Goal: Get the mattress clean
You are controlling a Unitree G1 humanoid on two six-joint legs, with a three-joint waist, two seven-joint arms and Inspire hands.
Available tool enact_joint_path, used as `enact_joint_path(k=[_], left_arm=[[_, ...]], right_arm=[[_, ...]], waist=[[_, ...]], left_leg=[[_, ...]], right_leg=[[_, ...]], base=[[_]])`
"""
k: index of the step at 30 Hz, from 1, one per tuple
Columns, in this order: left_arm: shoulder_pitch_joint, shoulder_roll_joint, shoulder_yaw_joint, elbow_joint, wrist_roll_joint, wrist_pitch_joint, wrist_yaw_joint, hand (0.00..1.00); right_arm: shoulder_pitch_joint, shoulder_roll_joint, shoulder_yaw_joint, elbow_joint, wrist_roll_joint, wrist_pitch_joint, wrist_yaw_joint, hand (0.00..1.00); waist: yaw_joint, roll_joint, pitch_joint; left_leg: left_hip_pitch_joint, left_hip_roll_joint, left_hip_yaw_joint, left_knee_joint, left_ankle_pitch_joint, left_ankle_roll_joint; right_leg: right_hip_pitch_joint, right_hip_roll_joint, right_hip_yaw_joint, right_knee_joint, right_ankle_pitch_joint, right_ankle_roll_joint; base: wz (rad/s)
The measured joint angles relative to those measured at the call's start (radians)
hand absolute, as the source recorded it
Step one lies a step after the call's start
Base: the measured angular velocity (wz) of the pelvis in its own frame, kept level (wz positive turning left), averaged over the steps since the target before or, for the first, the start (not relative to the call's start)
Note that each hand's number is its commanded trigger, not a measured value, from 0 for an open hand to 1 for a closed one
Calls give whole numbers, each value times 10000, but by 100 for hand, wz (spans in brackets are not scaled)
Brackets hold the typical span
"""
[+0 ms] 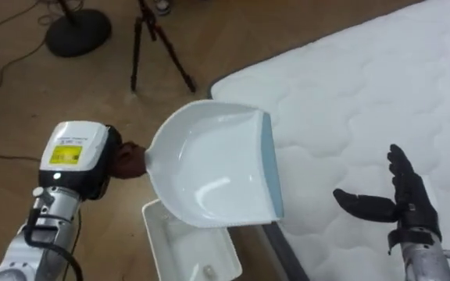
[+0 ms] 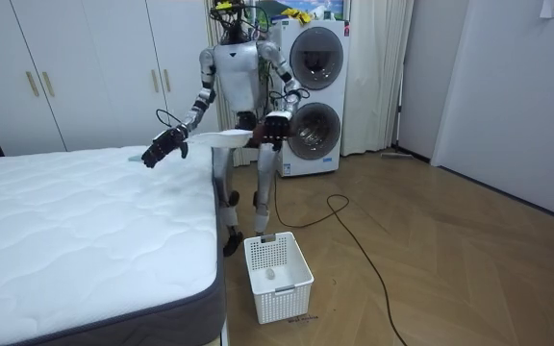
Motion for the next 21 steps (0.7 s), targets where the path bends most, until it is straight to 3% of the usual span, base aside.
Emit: enact_joint_path(k=[1,3,4,5,6,8,10,13,16,17,19,20,21], left_arm=[[85,-158,78,-98,-250,-7,-52,100],[105,-578,79,-173,-551,15,-248,100],[107,-672,69,-205,-713,17,-263,100],[122,-771,42,-257,-1163,35,-278,100],[120,-787,42,-257,-1337,69,-288,100],[154,-964,32,-251,-1900,464,-394,100],[232,-1303,10,-218,-2194,728,-466,100],[500,-1439,-381,-48,-2981,874,-474,100],[517,-1724,-783,297,-3142,1037,-488,100],[569,-1841,-893,291,-3142,1127,-543,100],[763,-1972,-920,248,-3259,1138,-621,100],[981,-2018,-884,221,-3511,1140,-626,100],[1088,-2041,-843,218,-3607,1139,-632,100]], right_arm=[[37,3,2,-12,-6,127,80,0],[43,17,9,-13,7,289,125,0],[35,17,12,-31,17,289,150,0],[-45,56,60,-67,32,300,163,0],[-113,103,102,-82,52,301,162,0],[-329,322,457,-13,166,304,176,0],[-340,575,546,69,172,372,193,0],[-166,924,585,79,189,537,267,0],[-86,1044,600,-60,183,684,273,0],[-51,1080,591,-168,180,683,311,0],[-41,1123,569,-175,108,688,493,0],[-84,1123,569,-175,-17,689,620,0],[-98,1121,571,-179,-51,688,652,0]], waist=[[44,-86,5],[255,-194,-60],[273,-246,-78],[359,-367,-97],[453,-408,-88],[538,-630,-29],[416,-656,-22],[-190,-618,-18],[-423,-627,-27],[-474,-624,-27],[-288,-621,-24],[61,-562,-15],[153,-524,-38]], left_leg=[[126,121,526,-46,-98,18],[610,407,2034,-345,-227,-15],[719,418,2319,-460,-224,-19],[883,441,2893,-569,-250,-66],[941,474,3127,-563,-277,-91],[1197,653,4104,-565,-388,-223],[1305,819,4523,-533,-441,-278],[1476,1014,4835,-509,-481,-350],[1539,1156,5162,-413,-509,-404],[1523,1177,5130,-265,-521,-424],[1512,1120,3971,32,-567,-505],[1507,853,1871,236,-626,-612],[1515,683,864,279,-649,-651]], right_leg=[[-78,-7,-198,241,-10,-34],[83,-470,-1395,1452,-544,14],[246,-623,-1588,1616,-712,66],[603,-922,-1951,1690,-960,230],[762,-1022,-2060,1628,-1041,295],[1315,-1034,-2420,610,-1065,324],[1423,-886,-2483,43,-863,155],[1666,-622,-2329,-506,-589,95],[1558,-564,-2239,-556,-466,32],[1468,-522,-2050,-534,-451,-3],[1329,-309,-1314,-559,-414,-113],[1238,-85,-626,-540,-318,-181],[1223,14,-333,-556,-261,-191]], base=[[-116],[-131],[-129],[-111],[-144],[-132],[-85],[-40],[-40],[-69],[-116],[-152],[-178]])
